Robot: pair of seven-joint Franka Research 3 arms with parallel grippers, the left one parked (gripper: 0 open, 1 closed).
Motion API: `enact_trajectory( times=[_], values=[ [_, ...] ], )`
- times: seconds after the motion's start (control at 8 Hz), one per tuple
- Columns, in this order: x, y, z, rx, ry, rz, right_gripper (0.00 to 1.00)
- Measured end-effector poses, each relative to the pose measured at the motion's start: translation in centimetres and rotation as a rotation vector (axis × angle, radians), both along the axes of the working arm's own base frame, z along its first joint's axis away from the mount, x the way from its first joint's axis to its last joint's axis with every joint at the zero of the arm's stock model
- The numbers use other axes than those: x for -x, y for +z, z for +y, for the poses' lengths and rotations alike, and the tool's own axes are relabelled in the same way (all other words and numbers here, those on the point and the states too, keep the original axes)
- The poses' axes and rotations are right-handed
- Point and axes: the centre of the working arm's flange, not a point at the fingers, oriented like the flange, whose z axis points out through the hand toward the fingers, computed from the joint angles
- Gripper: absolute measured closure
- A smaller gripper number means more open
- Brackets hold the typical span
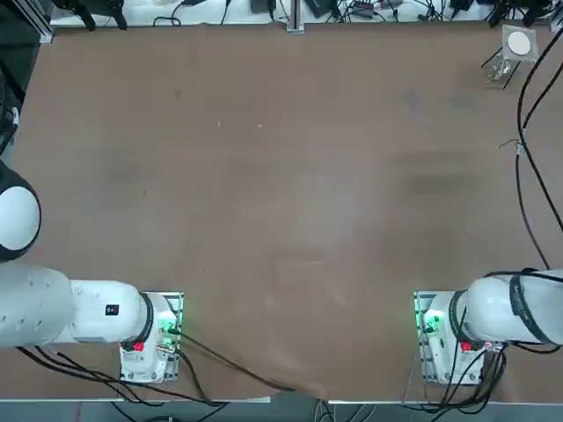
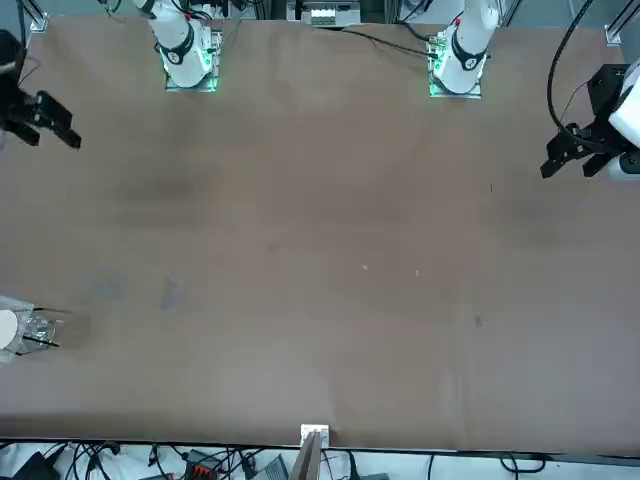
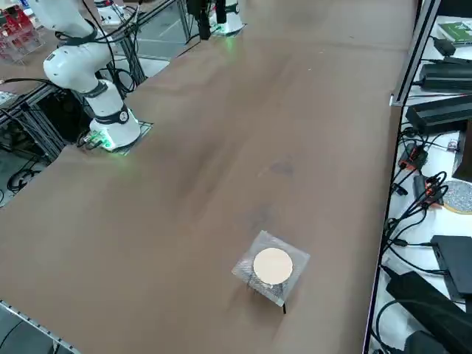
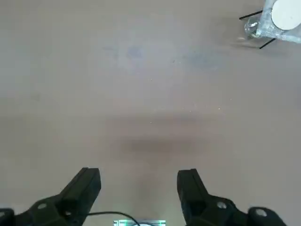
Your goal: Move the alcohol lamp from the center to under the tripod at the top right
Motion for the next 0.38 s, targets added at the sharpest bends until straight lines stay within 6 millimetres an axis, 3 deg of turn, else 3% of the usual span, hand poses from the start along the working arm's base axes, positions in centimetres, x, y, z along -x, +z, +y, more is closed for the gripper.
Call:
enact_trajectory(
  times=[0.38],
  values=[
    [0.82,0.10,0.15,-0.004,0.021,0.002,0.00]
  ],
)
